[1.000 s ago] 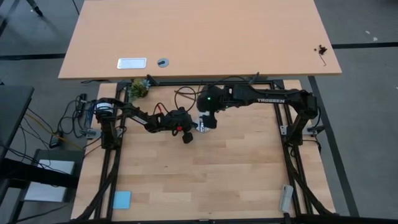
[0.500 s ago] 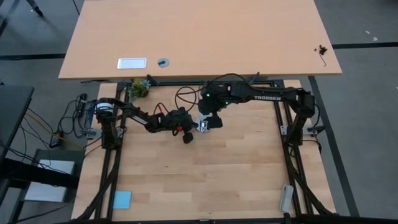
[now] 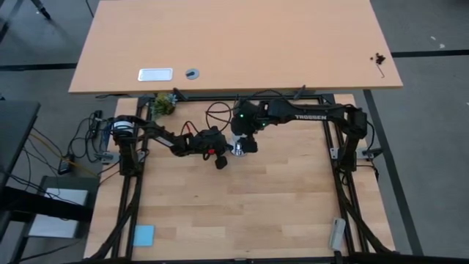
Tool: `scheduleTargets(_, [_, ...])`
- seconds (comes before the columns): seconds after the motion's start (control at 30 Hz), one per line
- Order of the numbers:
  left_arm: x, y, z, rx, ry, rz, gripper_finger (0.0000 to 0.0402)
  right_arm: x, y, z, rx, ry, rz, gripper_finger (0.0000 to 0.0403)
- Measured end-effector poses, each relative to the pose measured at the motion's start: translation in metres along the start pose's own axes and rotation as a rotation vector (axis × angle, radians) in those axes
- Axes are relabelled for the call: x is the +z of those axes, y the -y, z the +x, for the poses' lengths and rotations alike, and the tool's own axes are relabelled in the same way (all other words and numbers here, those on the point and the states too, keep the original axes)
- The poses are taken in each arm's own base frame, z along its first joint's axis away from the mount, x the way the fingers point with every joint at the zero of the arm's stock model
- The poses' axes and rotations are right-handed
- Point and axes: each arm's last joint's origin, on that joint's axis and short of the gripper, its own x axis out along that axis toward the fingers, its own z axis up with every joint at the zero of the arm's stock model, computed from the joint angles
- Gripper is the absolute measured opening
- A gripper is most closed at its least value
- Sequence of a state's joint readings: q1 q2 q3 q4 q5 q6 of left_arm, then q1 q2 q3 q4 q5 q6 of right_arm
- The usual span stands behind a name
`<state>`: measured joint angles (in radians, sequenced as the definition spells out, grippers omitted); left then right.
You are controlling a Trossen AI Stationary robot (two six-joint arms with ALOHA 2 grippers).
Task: Screw lightbulb
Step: Insert the white lightbulb into the silver lamp
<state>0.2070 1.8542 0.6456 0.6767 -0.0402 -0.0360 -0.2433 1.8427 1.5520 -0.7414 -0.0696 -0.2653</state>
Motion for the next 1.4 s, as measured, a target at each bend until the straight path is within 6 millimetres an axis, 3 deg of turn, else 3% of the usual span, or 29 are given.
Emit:
scheduleTargets(0.23, [0.000,0.000,0.000,0.000,0.001,0.000,0.0002,-0.002,-0.008,-0.001,-0.116,-0.049,0.509,0.0272])
scheduleTargets(0.3, [0.000,0.000,0.000,0.000,0.002,-0.001,0.0002,-0.003,-0.009,-0.001,-0.119,-0.053,0.570,0.0280])
scheduleTargets(0.53, [0.000,0.000,0.000,0.000,-0.001,-0.001,0.0002,-0.001,-0.014,-0.003,-0.107,-0.051,0.443,0.0321])
scheduleTargets(0.63, [0.000,0.000,0.000,0.000,-0.001,-0.001,0.0002,0.007,-0.012,-0.014,-0.110,-0.006,0.366,0.0337])
scheduleTargets(0.73, [0.000,0.000,0.000,0.000,-0.001,-0.001,0.0002,0.014,-0.011,-0.025,-0.123,0.028,0.239,0.0349])
scheduleTargets(0.97, [0.000,0.000,0.000,-0.001,-0.001,-0.001,0.0002,0.018,-0.014,-0.029,-0.040,0.029,-0.101,0.0349])
scheduleTargets(1.4, [0.000,0.000,0.000,0.000,-0.001,-0.002,0.0002,0.007,-0.001,-0.022,0.050,0.027,-0.092,0.0322])
